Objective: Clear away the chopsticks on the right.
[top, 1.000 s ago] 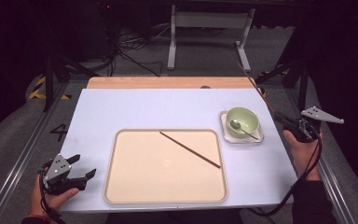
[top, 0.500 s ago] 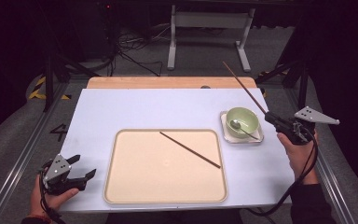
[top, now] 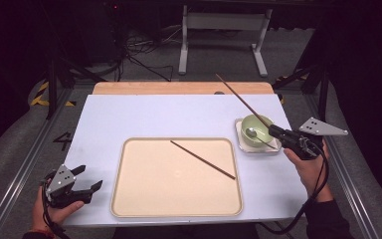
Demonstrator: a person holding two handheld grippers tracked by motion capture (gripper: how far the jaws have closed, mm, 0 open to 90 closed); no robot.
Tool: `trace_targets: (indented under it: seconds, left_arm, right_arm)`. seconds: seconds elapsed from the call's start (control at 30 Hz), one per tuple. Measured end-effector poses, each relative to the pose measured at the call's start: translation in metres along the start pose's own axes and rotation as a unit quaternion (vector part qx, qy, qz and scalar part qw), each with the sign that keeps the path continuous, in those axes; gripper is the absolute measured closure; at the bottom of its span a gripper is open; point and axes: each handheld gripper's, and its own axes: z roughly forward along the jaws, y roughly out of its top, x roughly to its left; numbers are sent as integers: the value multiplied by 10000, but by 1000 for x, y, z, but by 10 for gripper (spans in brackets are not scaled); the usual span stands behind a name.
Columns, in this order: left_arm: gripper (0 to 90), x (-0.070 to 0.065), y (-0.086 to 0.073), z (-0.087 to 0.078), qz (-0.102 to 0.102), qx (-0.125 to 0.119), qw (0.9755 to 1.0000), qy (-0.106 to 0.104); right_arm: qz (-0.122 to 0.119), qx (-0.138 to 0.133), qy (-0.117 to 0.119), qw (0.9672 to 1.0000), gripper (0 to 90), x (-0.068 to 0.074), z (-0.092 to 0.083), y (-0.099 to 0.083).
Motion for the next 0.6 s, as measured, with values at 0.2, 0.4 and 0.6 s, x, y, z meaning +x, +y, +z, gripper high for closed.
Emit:
trace_targets:
  seconds: [0.2,0.4,0.6]
  left_arm:
    - [210,0,0,0,8,6,10000,-6]
    - [210,0,0,0,2,4,10000,-9]
    - [210,0,0,0,-22,6,10000,-11]
  right_arm:
    - [-186,153,281,9993,849,19,9,0]
    - [-354,252,521,9977,849,35,17,0]
    - [-467,526,783,9944,849,52,30,-8]
